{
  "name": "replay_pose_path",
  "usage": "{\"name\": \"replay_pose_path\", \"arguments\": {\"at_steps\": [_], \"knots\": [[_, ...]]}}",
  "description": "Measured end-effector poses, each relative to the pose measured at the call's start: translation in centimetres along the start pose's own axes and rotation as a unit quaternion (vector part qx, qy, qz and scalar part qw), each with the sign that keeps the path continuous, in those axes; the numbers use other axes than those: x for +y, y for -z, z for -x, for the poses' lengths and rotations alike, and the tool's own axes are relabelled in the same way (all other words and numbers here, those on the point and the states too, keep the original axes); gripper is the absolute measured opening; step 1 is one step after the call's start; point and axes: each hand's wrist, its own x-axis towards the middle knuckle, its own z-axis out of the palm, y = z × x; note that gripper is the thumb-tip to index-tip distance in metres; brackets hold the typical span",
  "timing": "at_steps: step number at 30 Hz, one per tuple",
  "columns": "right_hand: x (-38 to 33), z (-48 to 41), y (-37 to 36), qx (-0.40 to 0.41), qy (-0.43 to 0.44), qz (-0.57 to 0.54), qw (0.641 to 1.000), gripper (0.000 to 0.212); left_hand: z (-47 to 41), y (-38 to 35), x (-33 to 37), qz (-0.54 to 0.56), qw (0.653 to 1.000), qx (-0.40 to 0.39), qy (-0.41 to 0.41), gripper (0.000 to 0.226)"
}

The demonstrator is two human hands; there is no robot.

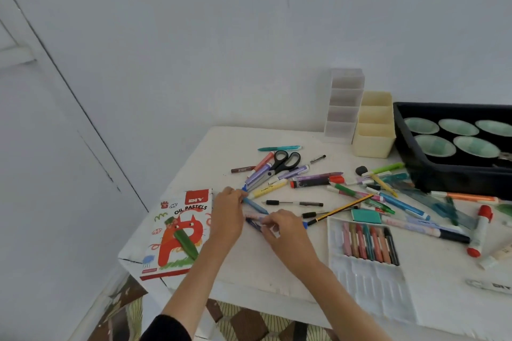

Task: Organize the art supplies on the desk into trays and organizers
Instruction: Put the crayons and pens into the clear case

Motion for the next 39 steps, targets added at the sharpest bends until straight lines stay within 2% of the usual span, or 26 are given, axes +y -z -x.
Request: {"name": "replay_pose_path", "arguments": {"at_steps": [3,6,11,15,17,19,23,26,29,31,39], "knots": [[-0.6,-0.3,-1.9,-0.010,-0.018,0.075,0.997,0.027,-1.6,-0.3,-1.6,-0.073,0.986,-0.080,-0.130,0.044],[-0.5,-0.1,-3.2,0.009,-0.035,0.123,0.992,0.028,-2.7,-0.9,-2.2,-0.145,0.956,-0.141,-0.214,0.042],[-0.5,0.4,-3.8,0.043,-0.033,0.152,0.987,0.022,-3.9,-1.5,-2.6,-0.201,0.926,-0.129,-0.292,0.034],[-0.6,0.9,-1.6,0.060,-0.061,0.060,0.995,0.023,-4.0,-1.7,-2.2,-0.106,0.950,-0.084,-0.282,0.031],[-0.6,1.2,0.0,0.103,-0.085,0.005,0.991,0.020,-3.5,-1.1,-0.3,0.004,0.971,-0.076,-0.226,0.023],[0.0,1.5,1.6,0.155,-0.134,-0.049,0.978,0.018,-2.7,-0.9,1.7,0.091,0.977,-0.070,-0.179,0.022],[1.5,2.0,5.1,0.194,-0.238,-0.173,0.936,0.025,-0.8,-1.7,5.0,0.158,0.965,-0.109,-0.178,0.020],[2.9,2.8,7.2,0.210,-0.280,-0.216,0.912,0.033,0.3,-2.8,7.4,0.224,0.957,-0.156,-0.099,0.023],[3.4,3.7,8.9,0.216,-0.288,-0.262,0.895,0.039,1.8,-3.6,9.3,0.293,0.928,-0.228,-0.030,0.043],[3.7,4.4,9.8,0.217,-0.287,-0.264,0.895,0.041,2.8,-4.2,10.0,0.307,0.918,-0.251,-0.016,0.053],[5.4,5.5,9.9,0.181,-0.264,-0.228,0.920,0.041,4.2,-5.5,11.4,0.262,0.934,-0.241,-0.010,0.052]]}}
